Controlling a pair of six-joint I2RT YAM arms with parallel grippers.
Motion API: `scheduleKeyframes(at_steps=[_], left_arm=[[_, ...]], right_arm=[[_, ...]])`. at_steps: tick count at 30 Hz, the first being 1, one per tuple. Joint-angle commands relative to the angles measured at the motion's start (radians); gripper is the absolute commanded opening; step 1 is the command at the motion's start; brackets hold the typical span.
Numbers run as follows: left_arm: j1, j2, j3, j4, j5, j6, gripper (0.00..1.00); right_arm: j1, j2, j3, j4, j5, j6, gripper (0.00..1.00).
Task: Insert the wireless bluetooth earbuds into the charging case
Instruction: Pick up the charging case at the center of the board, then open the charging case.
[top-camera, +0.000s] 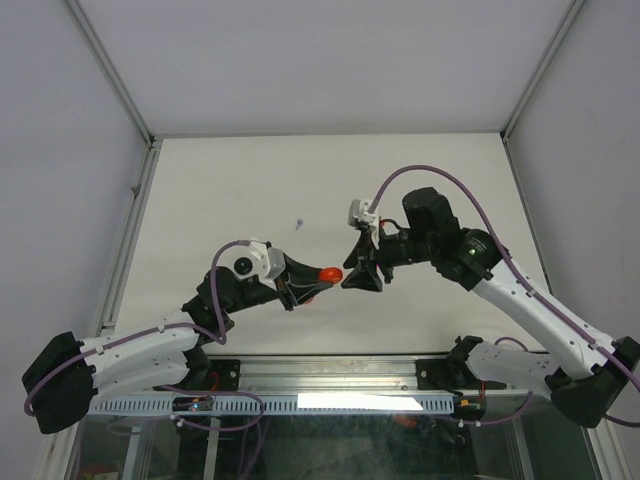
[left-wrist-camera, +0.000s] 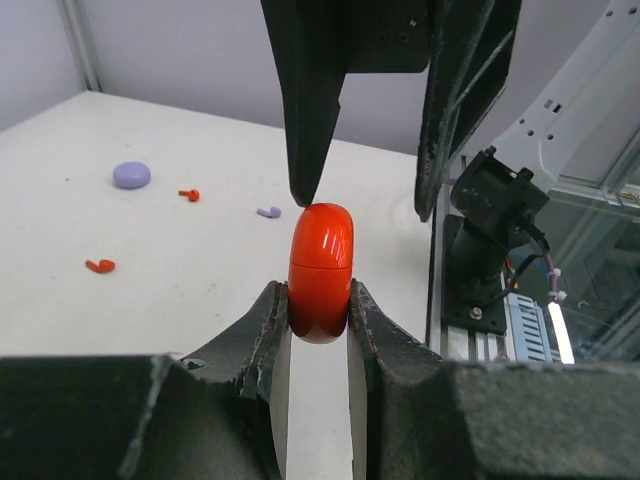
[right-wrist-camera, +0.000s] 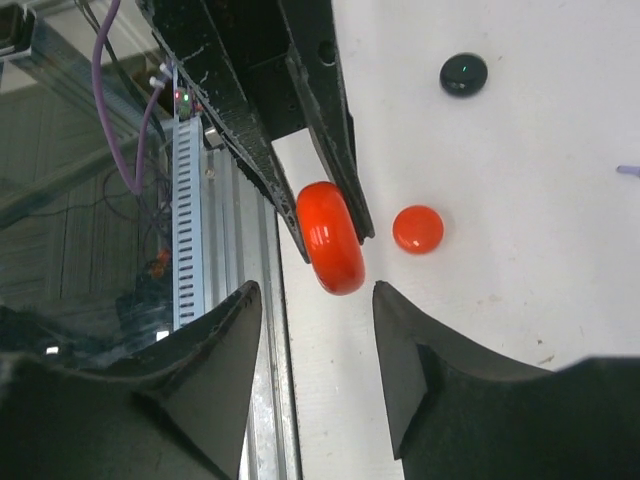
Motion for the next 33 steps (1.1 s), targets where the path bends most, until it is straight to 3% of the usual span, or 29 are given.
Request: scheduleKeyframes(at_steps=[1, 7, 16, 25, 27, 33], left_arm=[[0.005, -0.019, -0.066, 0.342, -0.047, -0.040, 0.00], [0.004, 0.016, -0.084, 0.453, -0.038, -0.077, 0.00], [0.004, 0.064, -0.083, 0.540, -0.039, -0.119, 0.00], [0.005, 0.089, -0.081, 0.584, 0.005, -0.158, 0.00], [0.004, 0.087, -0.082, 0.570, 0.018, -0.155, 0.00], [0.004, 0.064, -0.117, 0.583, 0.042, -0.128, 0.00]], right_arm=[[-0.048, -0.073, -0.090, 0.319, -0.101, 0.110, 0.52], [-0.094, -0.096, -0.218, 0.607, -0.185, 0.238, 0.51], [-0.095, -0.043, -0.240, 0.745, -0.283, 0.292, 0.48], [-0.104, -0.034, -0.235, 0.761, -0.274, 0.306, 0.48], [-0.112, -0.034, -0.228, 0.761, -0.250, 0.324, 0.43], [-0.131, -0.028, -0.194, 0.734, -0.235, 0.357, 0.41]])
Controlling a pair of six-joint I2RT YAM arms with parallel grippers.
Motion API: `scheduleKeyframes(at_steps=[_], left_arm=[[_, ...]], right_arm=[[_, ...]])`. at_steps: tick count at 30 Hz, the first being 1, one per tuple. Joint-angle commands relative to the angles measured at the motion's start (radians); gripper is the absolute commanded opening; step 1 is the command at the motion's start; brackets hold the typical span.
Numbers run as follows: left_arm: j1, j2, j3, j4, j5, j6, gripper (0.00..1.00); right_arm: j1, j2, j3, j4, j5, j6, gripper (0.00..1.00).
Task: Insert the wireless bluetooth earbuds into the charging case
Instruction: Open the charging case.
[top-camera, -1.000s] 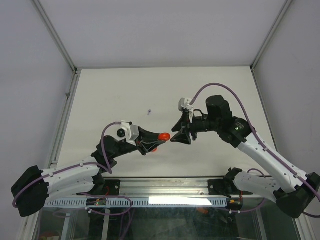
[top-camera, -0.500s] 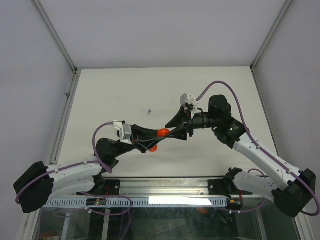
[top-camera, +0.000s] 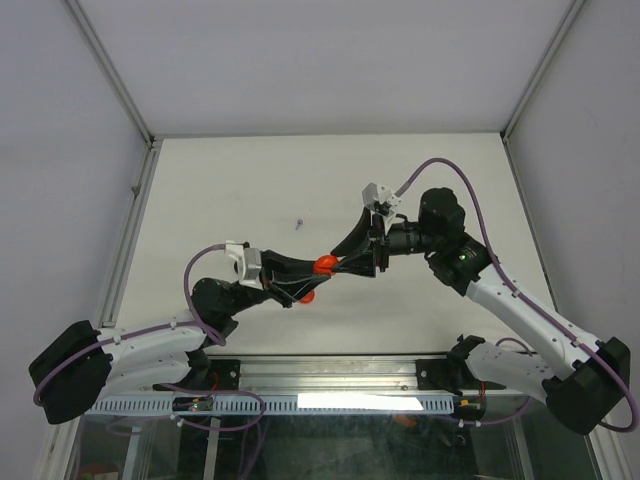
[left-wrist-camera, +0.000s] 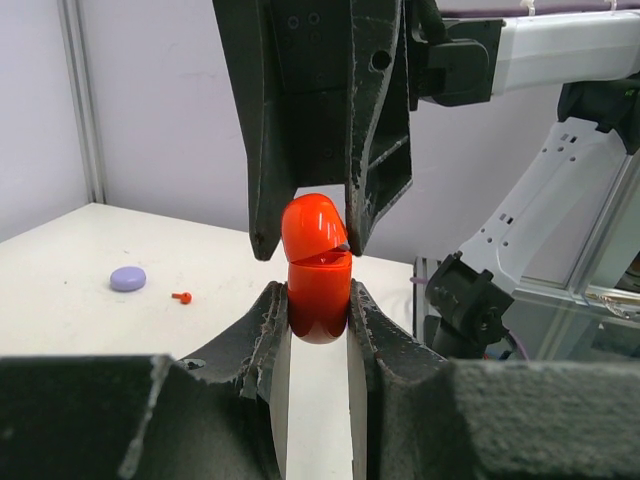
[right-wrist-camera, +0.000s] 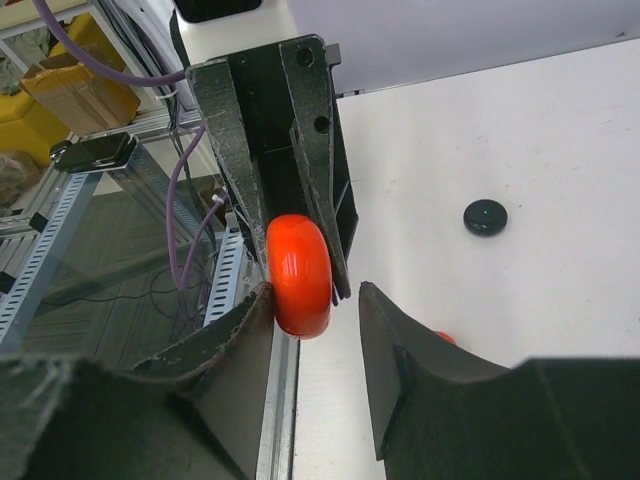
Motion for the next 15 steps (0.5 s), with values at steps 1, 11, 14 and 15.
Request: scheduleKeyframes(at_steps=[1, 11, 14, 15], left_arm=[[0.004, -0.028, -0.027, 0.079, 0.077, 0.007, 0.00], [0.004, -0.025, -0.029, 0.106, 0.069, 0.002, 0.00], [0.004, -0.031, -0.037, 0.087, 0.017, -0.005, 0.00], [0.005, -0.033, -0.042, 0.079, -0.009, -0.004, 0.00]], right_arm=[[-0.024, 0.008, 0.060, 0.028, 0.039, 0.033, 0.41], [-0.025, 0.055, 0.108, -0.052, 0.020, 0.037, 0.39], [-0.023, 0.051, 0.116, -0.074, 0.027, 0.030, 0.41], [-0.026, 0.048, 0.120, -0.092, 0.044, 0.023, 0.43]])
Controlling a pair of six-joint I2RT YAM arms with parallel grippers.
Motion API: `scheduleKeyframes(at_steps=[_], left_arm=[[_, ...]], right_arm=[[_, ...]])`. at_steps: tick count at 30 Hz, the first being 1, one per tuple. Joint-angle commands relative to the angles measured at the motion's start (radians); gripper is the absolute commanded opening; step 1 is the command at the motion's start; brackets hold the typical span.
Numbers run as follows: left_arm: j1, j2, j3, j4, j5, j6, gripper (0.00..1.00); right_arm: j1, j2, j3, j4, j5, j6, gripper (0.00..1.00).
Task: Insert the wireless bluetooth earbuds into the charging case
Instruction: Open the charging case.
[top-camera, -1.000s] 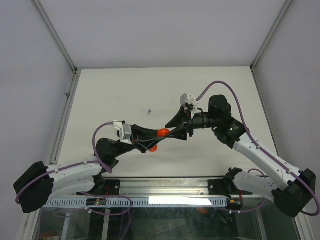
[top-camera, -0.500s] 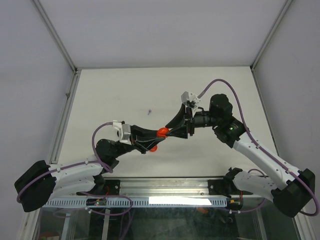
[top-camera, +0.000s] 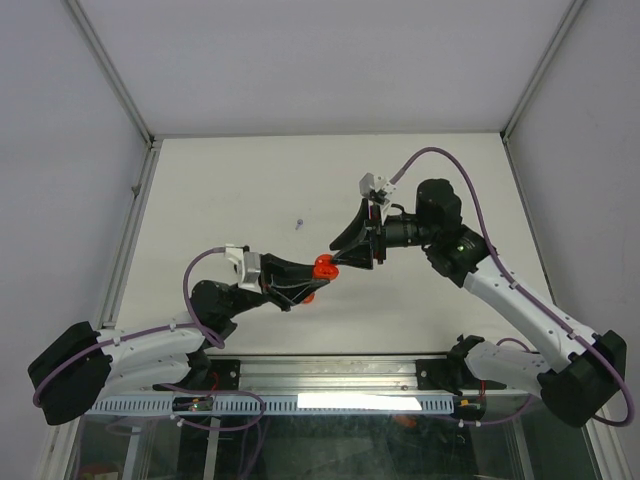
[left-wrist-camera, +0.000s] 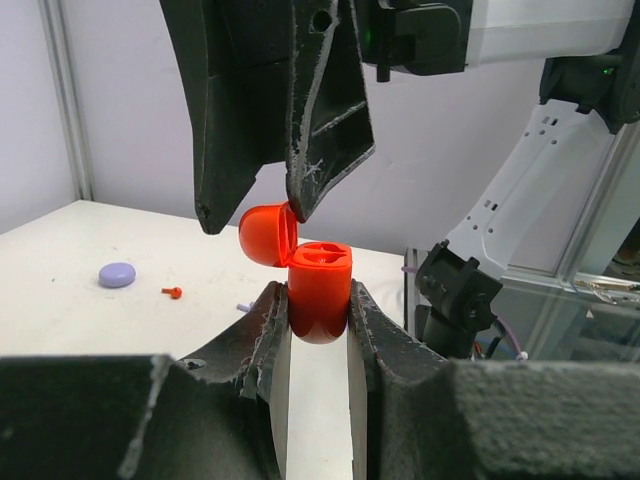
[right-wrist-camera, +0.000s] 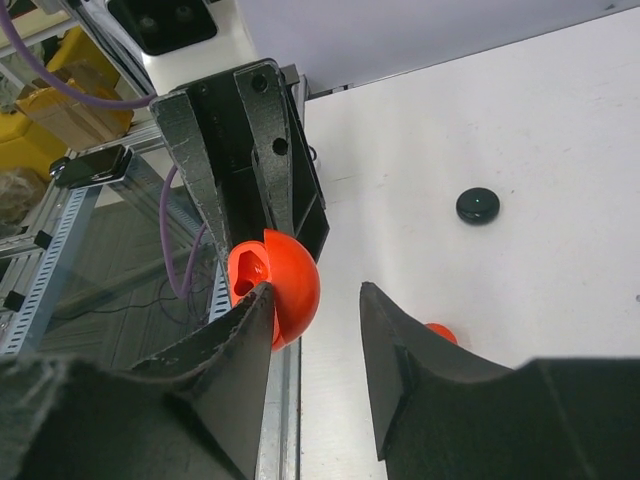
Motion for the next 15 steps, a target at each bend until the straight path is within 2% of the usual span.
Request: scheduleKeyframes(at_steps=[1, 6, 9, 15], left_arm=[[0.004, -0.027, -0.021, 0.057, -0.066, -0.006, 0.00], [0.004, -0.047, -0.062, -0.009, -0.193, 0.003, 0.00], [0.004, -0.038, -0.100, 0.034, -0.226, -0.004, 0.00], [0.003, -0.022, -0.145, 0.074, -0.264, 0.001, 0.00]], right_arm=[[-0.008, -0.006, 0.060, -0.054, 0.064, -0.016, 0.44], [-0.029, 0.003, 0.093, -0.190, 0.274, -0.047, 0.50], [-0.042, 0.017, 0.083, -0.235, 0.452, -0.044, 0.52], [-0.077, 0.099, 0.035, -0.238, 0.778, 0.001, 0.53]])
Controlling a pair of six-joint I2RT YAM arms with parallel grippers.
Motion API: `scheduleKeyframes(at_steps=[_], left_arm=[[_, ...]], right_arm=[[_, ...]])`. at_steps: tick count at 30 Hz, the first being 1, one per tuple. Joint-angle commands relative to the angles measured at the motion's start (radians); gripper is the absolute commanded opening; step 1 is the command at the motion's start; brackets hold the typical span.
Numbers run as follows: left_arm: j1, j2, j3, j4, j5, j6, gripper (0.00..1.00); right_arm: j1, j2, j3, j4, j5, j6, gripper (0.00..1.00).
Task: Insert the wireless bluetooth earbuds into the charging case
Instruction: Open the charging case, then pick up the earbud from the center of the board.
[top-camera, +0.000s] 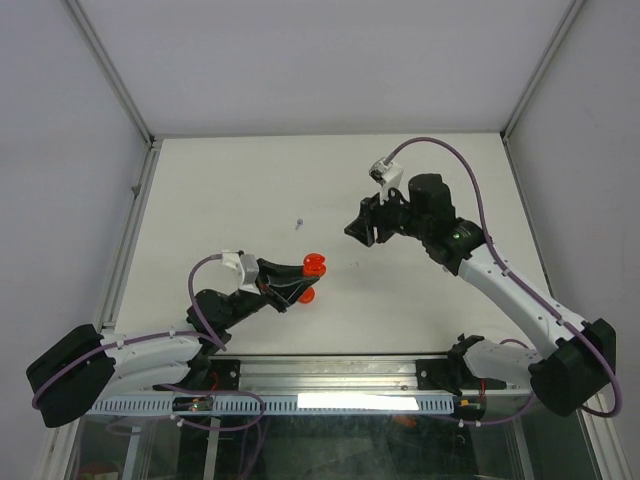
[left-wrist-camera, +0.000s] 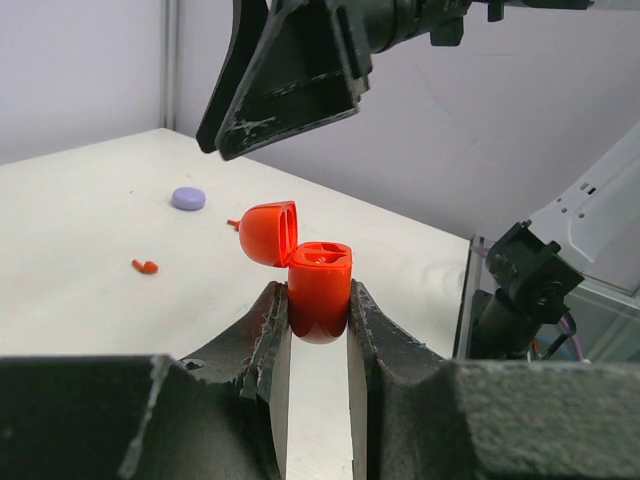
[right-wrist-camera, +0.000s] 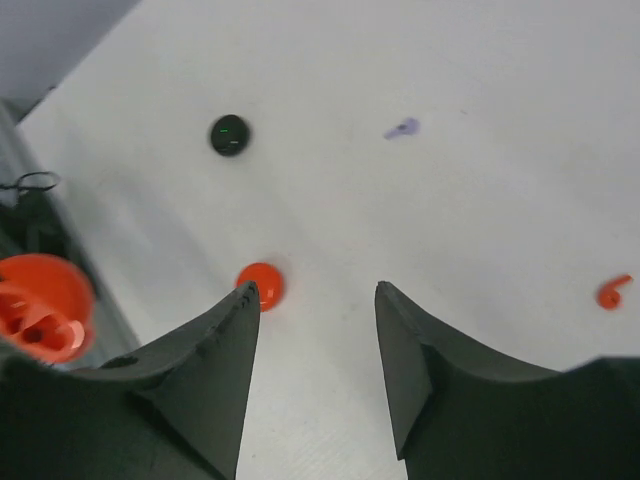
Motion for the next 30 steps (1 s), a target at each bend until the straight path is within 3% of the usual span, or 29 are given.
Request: scheduleKeyframes(at_steps=[1, 12, 20, 30], left_arm=[[0.004, 0.002, -0.020, 0.080, -0.063, 0.004, 0.00], [0.005, 0.010, -0.016, 0.028, -0.090, 0.008, 0.00], [0.005, 0.010, -0.020, 0.013, -0.120, -0.010, 0.00], [0.005, 0.020, -0.015, 0.005, -0.129, -0.020, 0.00]], right_arm=[[-0.034, 0.072, -0.019, 0.007, 0.304, 0.043, 0.53], [-0.162, 0.372, -0.044, 0.219, 0.484, 0.108, 0.50], [-0.245, 0.627, 0.100, 0.235, 0.472, 0.123, 0.44], [-0.252, 0.785, 0.214, 0.192, 0.379, 0.107, 0.38]])
